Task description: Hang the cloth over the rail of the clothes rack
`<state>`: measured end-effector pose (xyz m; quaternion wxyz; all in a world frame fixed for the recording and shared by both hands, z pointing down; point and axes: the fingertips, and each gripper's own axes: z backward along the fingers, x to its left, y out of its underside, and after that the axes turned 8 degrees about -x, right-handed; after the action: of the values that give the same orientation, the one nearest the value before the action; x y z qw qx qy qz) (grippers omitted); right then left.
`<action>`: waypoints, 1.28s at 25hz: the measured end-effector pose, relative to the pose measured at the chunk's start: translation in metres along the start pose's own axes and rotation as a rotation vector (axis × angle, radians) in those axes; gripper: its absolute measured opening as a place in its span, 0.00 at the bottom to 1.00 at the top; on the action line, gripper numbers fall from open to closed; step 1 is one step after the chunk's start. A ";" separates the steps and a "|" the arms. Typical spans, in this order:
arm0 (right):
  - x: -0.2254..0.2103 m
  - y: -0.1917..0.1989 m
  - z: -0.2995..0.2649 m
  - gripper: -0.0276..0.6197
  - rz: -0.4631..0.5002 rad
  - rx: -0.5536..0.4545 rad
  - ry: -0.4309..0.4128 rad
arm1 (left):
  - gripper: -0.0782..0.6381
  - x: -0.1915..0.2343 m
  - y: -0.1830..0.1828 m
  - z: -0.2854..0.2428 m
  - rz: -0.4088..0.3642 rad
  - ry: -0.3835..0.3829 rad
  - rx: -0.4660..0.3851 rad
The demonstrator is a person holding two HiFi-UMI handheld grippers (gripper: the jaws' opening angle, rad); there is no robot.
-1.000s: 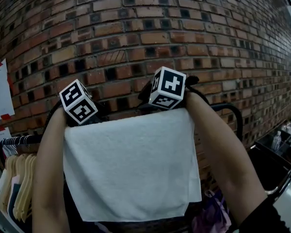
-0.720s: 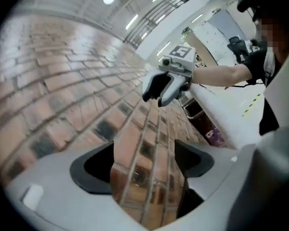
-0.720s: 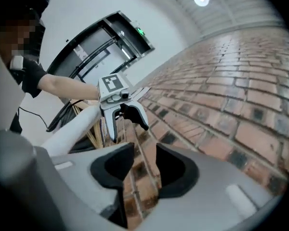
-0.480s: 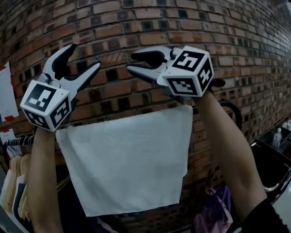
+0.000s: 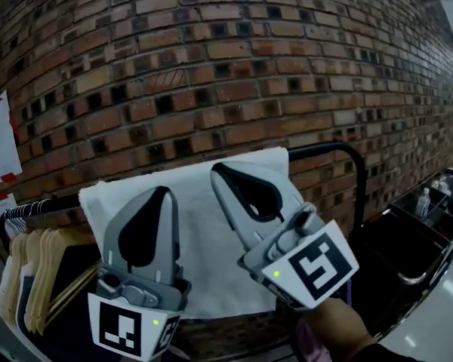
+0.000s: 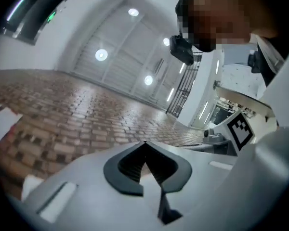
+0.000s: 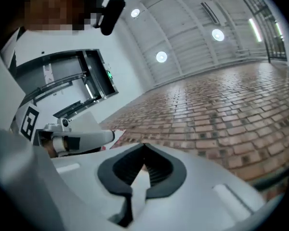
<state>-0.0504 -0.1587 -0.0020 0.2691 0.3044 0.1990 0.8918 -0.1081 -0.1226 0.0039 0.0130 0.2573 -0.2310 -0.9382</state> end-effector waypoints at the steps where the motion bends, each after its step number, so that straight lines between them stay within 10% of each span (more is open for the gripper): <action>1: 0.014 0.022 0.018 0.05 -0.010 0.056 0.025 | 0.12 -0.012 0.024 0.019 0.031 -0.022 0.057; 13: 0.118 0.203 0.198 0.05 -0.264 0.561 0.178 | 0.12 -0.120 0.194 0.200 0.307 -0.203 0.570; 32: 0.137 0.225 0.235 0.05 -0.331 0.609 0.197 | 0.12 -0.155 0.216 0.226 0.314 -0.181 0.686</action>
<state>-0.0699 -0.2064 0.3472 0.2865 0.2466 0.5271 0.7611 -0.1046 -0.1974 0.3445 0.0491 0.1242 -0.5682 -0.8120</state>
